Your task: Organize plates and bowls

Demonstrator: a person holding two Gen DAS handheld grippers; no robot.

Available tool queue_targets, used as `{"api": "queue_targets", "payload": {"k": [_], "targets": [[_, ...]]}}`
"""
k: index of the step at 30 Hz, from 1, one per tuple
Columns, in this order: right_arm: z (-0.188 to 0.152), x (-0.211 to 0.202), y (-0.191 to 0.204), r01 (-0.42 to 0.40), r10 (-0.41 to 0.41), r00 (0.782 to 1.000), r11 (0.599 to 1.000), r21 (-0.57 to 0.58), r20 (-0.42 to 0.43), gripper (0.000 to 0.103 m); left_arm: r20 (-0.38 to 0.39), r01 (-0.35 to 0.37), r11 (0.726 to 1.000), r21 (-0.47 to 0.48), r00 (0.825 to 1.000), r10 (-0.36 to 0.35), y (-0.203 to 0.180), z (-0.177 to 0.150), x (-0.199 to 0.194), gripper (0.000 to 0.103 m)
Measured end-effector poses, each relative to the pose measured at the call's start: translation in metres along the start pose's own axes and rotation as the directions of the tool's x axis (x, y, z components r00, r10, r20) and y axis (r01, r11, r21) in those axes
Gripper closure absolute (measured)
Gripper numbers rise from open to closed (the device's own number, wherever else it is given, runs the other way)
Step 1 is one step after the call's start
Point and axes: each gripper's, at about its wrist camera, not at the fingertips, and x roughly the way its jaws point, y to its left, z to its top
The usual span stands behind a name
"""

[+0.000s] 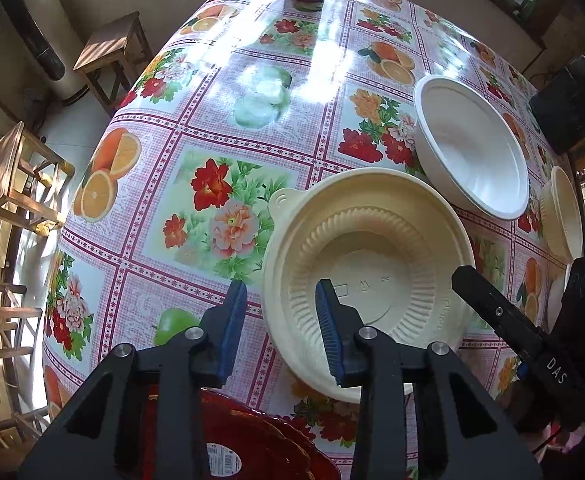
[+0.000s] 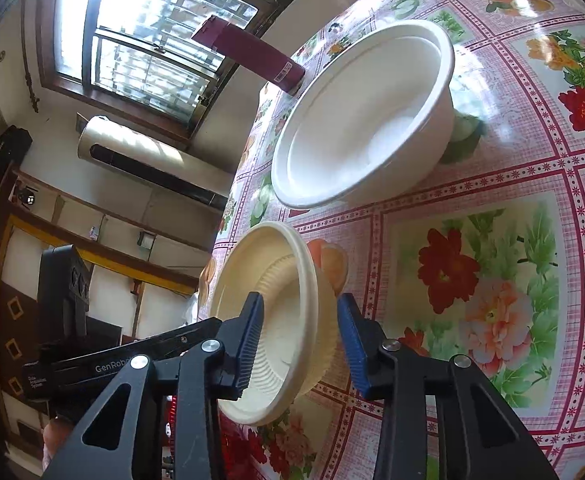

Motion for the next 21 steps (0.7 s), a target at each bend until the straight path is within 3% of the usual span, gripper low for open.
{"api": "queue_targets", "payload": {"k": [4, 8, 12, 17, 21], "targets": [[0.0, 0.005, 0.004, 0.026, -0.026, 1.0, 1.0, -0.011, 0.001, 0.079, -0.001, -0.016, 1.0, 0.014, 1.0, 0.016, -0.001, 0.0, 0.001, 0.071], [0.001, 0.005, 0.004, 0.032, -0.032, 0.999, 0.999, -0.012, 0.003, 0.08, -0.026, 0.007, 1.0, -0.017, 1.0, -0.007, 0.005, 0.002, 0.009, 0.071], [0.002, 0.002, 0.002, 0.042, -0.042, 0.999, 0.999, -0.014, 0.018, 0.08, -0.035, 0.021, 1.0, -0.013, 0.999, -0.021, 0.004, 0.0, 0.011, 0.081], [0.002, 0.003, 0.002, 0.048, -0.048, 0.999, 0.999, -0.023, 0.012, 0.092, -0.02, 0.007, 1.0, 0.003, 1.0, -0.007, 0.002, -0.003, 0.01, 0.088], [0.002, 0.004, 0.003, 0.061, -0.06, 0.998, 0.998, -0.028, 0.017, 0.093, -0.002, 0.002, 1.0, 0.011, 1.0, -0.002, 0.002, -0.005, 0.006, 0.093]]}}
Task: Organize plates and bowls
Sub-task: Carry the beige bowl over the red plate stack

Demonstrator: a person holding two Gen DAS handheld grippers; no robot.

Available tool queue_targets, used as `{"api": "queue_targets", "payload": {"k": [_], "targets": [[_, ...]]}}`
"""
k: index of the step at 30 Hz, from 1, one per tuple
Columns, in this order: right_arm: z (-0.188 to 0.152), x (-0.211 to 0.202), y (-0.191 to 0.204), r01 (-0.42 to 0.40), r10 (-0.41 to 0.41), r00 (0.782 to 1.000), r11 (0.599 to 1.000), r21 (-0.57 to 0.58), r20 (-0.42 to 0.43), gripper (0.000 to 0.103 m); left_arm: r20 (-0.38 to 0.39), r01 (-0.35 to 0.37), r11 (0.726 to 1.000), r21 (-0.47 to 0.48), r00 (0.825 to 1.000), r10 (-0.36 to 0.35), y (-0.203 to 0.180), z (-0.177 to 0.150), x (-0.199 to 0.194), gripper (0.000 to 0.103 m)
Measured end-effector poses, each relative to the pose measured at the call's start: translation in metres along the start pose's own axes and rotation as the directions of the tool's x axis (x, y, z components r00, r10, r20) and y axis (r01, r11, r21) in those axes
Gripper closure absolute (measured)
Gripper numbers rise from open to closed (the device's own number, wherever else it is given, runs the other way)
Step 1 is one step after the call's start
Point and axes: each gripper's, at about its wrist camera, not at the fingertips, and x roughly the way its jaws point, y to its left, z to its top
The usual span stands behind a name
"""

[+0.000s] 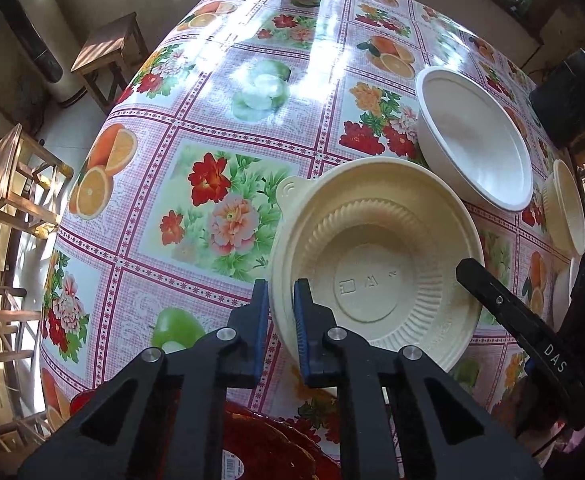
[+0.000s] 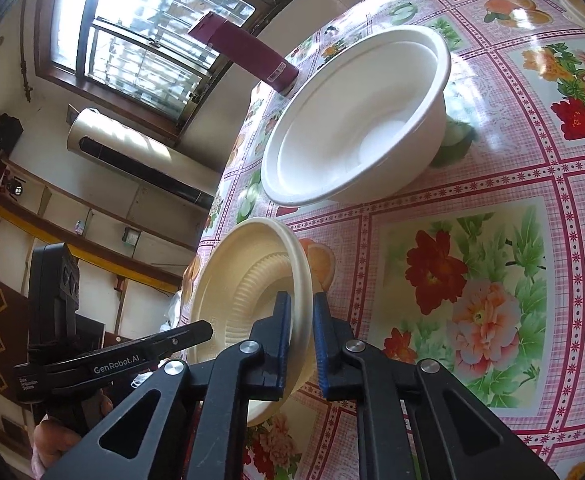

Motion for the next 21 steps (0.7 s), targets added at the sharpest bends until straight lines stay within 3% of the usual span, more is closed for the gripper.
{"api": "queue_targets", "payload": {"k": [11, 21], "targets": [[-0.004, -0.01, 0.0, 0.011, -0.011, 1.0, 1.0, -0.01, 0.021, 0.094, 0.01, 0.011, 1.0, 0.001, 1.0, -0.011, -0.004, -0.005, -0.007, 0.093], [-0.027, -0.048, 0.022, -0.017, 0.023, 0.995, 0.998, -0.065, 0.093, 0.094, 0.079, 0.031, 0.999, 0.023, 0.996, -0.033, 0.001, -0.03, -0.048, 0.092]]}}
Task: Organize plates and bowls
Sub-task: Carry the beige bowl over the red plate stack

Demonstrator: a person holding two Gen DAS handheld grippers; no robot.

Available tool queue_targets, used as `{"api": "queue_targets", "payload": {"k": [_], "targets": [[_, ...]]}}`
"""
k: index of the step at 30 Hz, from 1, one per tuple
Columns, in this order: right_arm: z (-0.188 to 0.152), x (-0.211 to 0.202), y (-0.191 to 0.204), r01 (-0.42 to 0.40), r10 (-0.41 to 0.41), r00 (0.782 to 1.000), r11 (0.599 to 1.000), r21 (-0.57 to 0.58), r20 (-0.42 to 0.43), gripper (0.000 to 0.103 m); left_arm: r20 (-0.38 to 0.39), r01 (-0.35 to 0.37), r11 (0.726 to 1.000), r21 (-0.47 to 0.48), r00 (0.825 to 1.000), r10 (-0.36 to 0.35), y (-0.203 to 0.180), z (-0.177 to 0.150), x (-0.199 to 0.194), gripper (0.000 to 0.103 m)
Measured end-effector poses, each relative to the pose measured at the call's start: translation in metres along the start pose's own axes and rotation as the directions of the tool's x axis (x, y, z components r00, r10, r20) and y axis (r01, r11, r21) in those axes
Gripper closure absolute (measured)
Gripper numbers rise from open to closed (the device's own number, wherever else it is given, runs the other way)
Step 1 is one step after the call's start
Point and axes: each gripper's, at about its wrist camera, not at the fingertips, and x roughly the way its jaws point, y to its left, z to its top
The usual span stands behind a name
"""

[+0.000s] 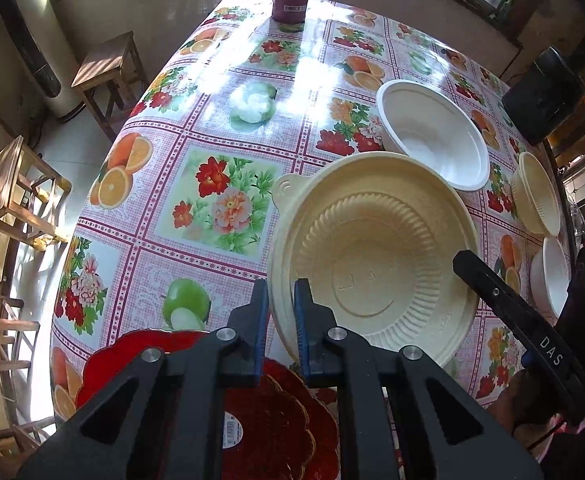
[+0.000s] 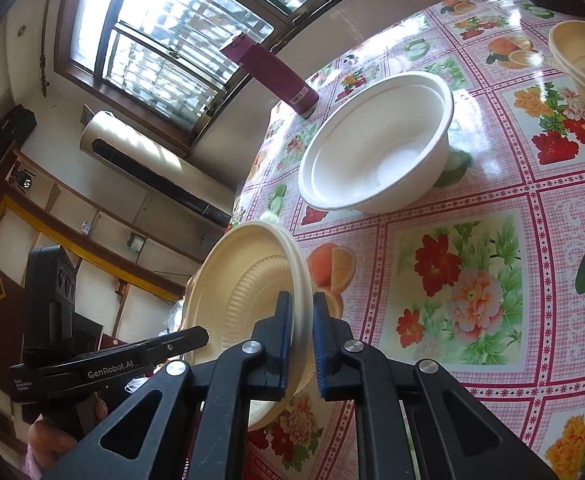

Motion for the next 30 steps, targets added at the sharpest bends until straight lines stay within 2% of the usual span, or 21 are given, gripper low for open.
{"api": "queue_targets", "payload": {"k": [7, 14, 21, 30], "targets": [[-0.03, -0.026, 0.027, -0.045, 0.046, 0.999, 0.998, -0.043, 0.022, 0.094, 0.08, 0.002, 1.0, 0.015, 0.997, -0.004, 0.015, -0.036, -0.038, 0.092], [-0.074, -0.025, 0.062, -0.049, 0.045, 0.998, 0.992, -0.12, -0.034, 0.093, 0.14, -0.034, 0.999, -0.003, 0.99, 0.034, 0.047, -0.085, -0.057, 0.092], [-0.113, -0.01, 0.091, -0.001, -0.02, 0.996, 0.975, -0.221, -0.091, 0.093, 0.164, -0.049, 0.998, -0.051, 0.985, 0.056, 0.079, -0.129, -0.059, 0.092], [-0.142, 0.01, 0.114, 0.085, -0.124, 0.987, 0.94, -0.33, -0.099, 0.093, 0.171, -0.072, 0.995, -0.074, 0.982, 0.084, 0.101, -0.151, -0.045, 0.092]]}}
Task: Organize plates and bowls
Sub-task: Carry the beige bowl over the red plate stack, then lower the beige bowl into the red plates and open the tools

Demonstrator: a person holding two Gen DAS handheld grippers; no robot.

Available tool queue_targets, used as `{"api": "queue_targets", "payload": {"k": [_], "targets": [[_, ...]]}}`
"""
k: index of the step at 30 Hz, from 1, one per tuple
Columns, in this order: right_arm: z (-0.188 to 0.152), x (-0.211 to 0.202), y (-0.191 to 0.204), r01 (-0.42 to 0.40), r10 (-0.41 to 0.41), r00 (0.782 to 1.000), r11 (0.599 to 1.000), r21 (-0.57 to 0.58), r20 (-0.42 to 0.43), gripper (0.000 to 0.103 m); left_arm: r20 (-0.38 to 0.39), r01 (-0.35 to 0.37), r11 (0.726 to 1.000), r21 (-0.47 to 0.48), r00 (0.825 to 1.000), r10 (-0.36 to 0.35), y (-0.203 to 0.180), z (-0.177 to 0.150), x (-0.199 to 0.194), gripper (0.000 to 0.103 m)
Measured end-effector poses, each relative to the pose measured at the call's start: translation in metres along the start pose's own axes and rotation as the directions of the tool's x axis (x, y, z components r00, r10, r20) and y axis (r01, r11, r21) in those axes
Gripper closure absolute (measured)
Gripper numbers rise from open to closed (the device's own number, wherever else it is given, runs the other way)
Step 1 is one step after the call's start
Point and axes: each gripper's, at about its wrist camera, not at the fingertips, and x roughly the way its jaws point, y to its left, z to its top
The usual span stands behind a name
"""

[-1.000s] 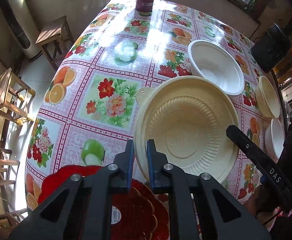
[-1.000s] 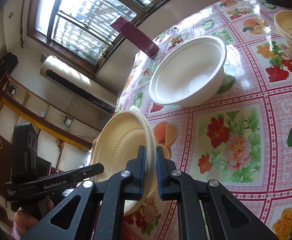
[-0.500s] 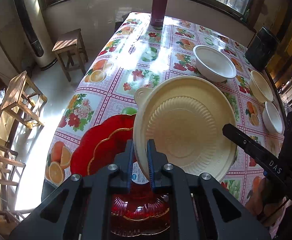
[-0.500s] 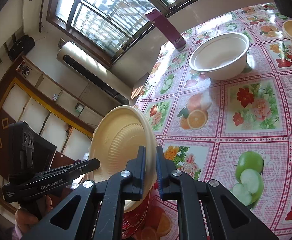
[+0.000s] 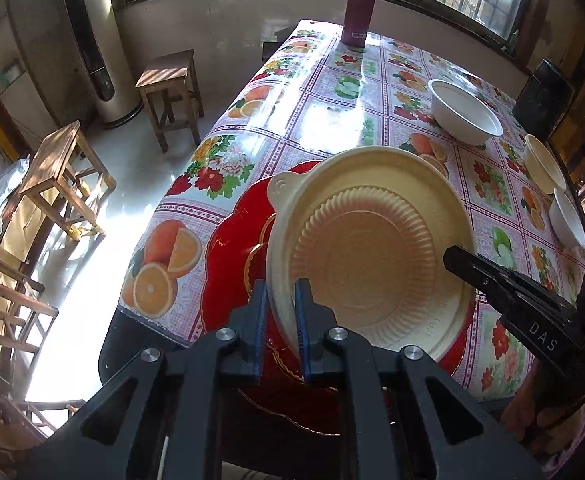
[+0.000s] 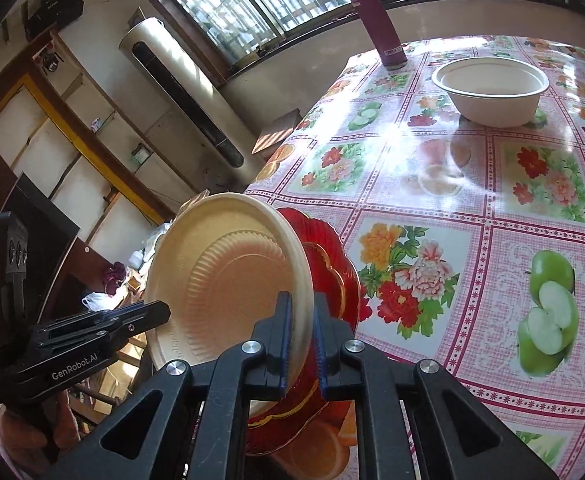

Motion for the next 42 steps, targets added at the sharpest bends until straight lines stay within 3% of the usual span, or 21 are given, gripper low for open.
{"api": "queue_targets", "payload": {"k": [11, 20, 24, 26, 28, 29, 30, 32, 33, 35, 39, 42], "targets": [[-0.009, 0.011, 0.015, 0.041, -0.041, 0.999, 0.997, -0.065, -0.01, 0.092, 0.021, -0.014, 0.999, -0.032, 1.0, 0.015, 0.013, -0.01, 0.01, 0.092], [-0.009, 0.015, 0.023, 0.07, -0.071, 0.997, 0.992, -0.107, 0.001, 0.089, 0.081, -0.06, 0.998, -0.021, 0.995, 0.061, 0.011, -0.015, 0.007, 0.092], [-0.012, 0.016, 0.025, 0.094, -0.093, 0.996, 0.987, -0.127, 0.017, 0.086, 0.124, -0.119, 0.993, -0.008, 0.985, 0.119, 0.008, -0.018, 0.003, 0.091], [-0.012, 0.014, 0.025, 0.116, -0.112, 0.993, 0.983, -0.14, 0.035, 0.075, 0.149, -0.159, 0.987, -0.003, 0.976, 0.158, 0.006, -0.019, 0.001, 0.089], [-0.011, 0.012, 0.024, 0.121, -0.115, 0.992, 0.982, -0.147, 0.05, 0.069, 0.169, -0.183, 0.983, -0.013, 0.968, 0.183, 0.008, -0.021, -0.002, 0.077], [-0.011, 0.009, 0.023, 0.121, -0.114, 0.992, 0.982, -0.145, 0.056, 0.06, 0.182, -0.191, 0.981, -0.022, 0.964, 0.191, 0.009, -0.021, -0.004, 0.058], [-0.011, 0.006, 0.021, 0.101, -0.093, 0.994, 0.985, -0.14, 0.064, 0.057, 0.199, -0.199, 0.979, -0.033, 0.959, 0.202, 0.01, -0.022, -0.007, 0.038], [-0.01, -0.001, 0.02, 0.068, -0.057, 0.995, 0.988, -0.138, 0.083, 0.043, 0.25, -0.217, 0.975, -0.058, 0.942, 0.224, 0.009, -0.024, -0.015, 0.025], [-0.01, -0.005, 0.019, 0.054, -0.041, 0.995, 0.989, -0.141, 0.093, 0.038, 0.282, -0.222, 0.973, -0.068, 0.931, 0.233, 0.008, -0.025, -0.021, 0.025], [-0.011, -0.015, 0.018, 0.035, -0.017, 0.992, 0.989, -0.141, 0.129, 0.011, 0.34, -0.243, 0.966, -0.085, 0.905, 0.257, 0.005, -0.026, -0.032, 0.022], [-0.009, -0.04, 0.01, -0.04, 0.067, 0.977, 0.99, -0.133, 0.205, 0.003, 0.428, -0.26, 0.959, -0.112, 0.858, 0.283, -0.003, -0.027, -0.053, 0.02], [-0.007, -0.06, 0.0, -0.067, 0.099, 0.959, 0.99, -0.127, 0.265, 0.0, 0.462, -0.249, 0.962, -0.116, 0.843, 0.274, -0.012, -0.024, -0.065, 0.019]]}}
